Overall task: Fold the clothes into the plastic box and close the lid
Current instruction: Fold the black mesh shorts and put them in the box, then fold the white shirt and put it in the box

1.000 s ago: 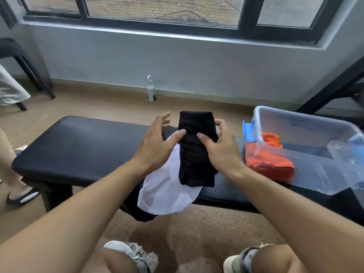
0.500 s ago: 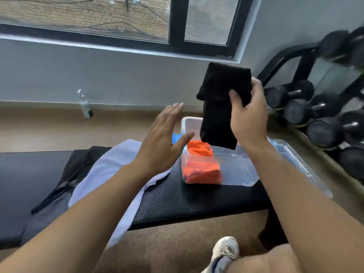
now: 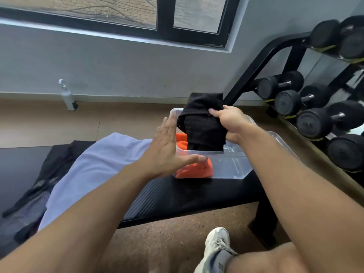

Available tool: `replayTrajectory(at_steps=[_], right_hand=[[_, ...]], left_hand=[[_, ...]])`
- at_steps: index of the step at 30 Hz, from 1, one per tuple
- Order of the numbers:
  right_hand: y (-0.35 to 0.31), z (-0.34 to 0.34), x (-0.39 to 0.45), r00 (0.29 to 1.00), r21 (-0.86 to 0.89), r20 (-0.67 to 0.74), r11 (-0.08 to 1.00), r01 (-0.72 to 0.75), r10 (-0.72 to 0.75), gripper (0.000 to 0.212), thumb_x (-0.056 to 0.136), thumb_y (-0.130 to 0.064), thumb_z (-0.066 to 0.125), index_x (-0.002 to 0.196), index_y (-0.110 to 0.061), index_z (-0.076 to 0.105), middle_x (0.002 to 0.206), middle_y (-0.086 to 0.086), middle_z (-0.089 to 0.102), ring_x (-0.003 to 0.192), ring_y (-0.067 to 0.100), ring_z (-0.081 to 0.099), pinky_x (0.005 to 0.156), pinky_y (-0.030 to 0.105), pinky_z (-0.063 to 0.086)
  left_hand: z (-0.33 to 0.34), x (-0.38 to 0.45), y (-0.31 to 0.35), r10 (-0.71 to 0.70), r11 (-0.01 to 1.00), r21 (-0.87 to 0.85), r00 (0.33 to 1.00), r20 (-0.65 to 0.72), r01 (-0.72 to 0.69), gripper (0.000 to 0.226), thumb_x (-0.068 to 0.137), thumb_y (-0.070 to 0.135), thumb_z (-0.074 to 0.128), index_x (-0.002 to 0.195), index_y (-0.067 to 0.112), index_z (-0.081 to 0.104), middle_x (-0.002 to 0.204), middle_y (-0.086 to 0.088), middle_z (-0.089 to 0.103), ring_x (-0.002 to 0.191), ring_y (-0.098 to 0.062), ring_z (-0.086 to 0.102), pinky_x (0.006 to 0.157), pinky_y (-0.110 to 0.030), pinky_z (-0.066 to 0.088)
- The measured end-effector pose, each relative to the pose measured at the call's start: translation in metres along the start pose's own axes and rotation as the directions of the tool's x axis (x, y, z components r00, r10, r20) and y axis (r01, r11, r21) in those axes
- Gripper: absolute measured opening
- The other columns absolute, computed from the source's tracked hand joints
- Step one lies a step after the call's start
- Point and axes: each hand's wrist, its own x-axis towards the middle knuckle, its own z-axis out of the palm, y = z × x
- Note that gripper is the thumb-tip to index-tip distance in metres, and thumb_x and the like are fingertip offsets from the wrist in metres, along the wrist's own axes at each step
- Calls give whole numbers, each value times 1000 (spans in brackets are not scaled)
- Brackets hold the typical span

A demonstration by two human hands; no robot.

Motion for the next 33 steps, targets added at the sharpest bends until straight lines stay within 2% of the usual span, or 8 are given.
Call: replayTrajectory(at_steps=[5,13,16,19,22,26,29,33], right_hand=[[11,15,5,984,60,46,983,-175,173,23,100,-5,57,122,-3,63,114,17,72,90,27,72,67,38,62],[33,18,6,971,-339,35,917,-211,237,28,99,-14,62,120,4,65,107,17,72,85,27,72,67,37,62],[28,16,5,984,-664,33,740,-109,175,35,95,-33,68,118,-6,65,110,10,72,95,26,70,80,40,61],[11,12,0,999,-908,-7,419,10,-39,55,89,-43,72,131,-10,57,124,11,66,106,29,66,93,41,56],[-11,11,-8,970,-891,102,413,187,-219,65,80,-37,83,137,-21,55,133,3,61,110,20,61,92,30,47],[-8,22,-20,903,-882,429,202,425,-25,78,73,-28,89,143,-28,54,136,-8,62,121,16,59,93,25,44],[16,28,-13,873,-873,486,49,484,33,80,81,-30,80,152,-28,42,147,-2,53,133,24,51,104,30,42],[26,28,-3,867,-881,468,15,472,170,90,83,-42,78,158,-32,28,157,-3,41,141,24,41,109,32,34]], left_hand=[[-2,-4,-4,-1,1000,-2,1000,-5,1,131,73,68,72,156,30,-22,167,15,-11,155,-10,-14,128,-40,0],[-5,-8,-6,-27,999,17,999,18,26,125,78,63,73,160,26,-14,169,12,-8,156,-9,-9,127,-41,2],[-3,-8,-8,-26,999,20,999,21,26,123,80,64,71,161,26,-13,170,10,-7,156,-9,-10,128,-41,1],[-1,-6,-8,-27,999,35,1000,14,27,120,81,65,69,162,24,-10,171,9,-5,156,-10,-9,128,-42,2],[0,-5,-10,-29,999,46,1000,12,28,119,81,68,67,162,22,-8,171,9,-4,155,-9,-11,128,-42,1],[2,-5,-12,-34,997,67,999,15,33,119,81,70,64,162,21,-8,171,7,-5,155,-8,-11,127,-39,-2],[1,-6,-11,-39,997,65,999,15,38,121,80,70,66,162,21,-8,171,8,-5,155,-7,-10,128,-39,0],[-4,-10,-16,-55,997,61,998,35,53,125,76,73,68,161,28,-11,170,13,-6,155,-5,-11,128,-38,-1]])
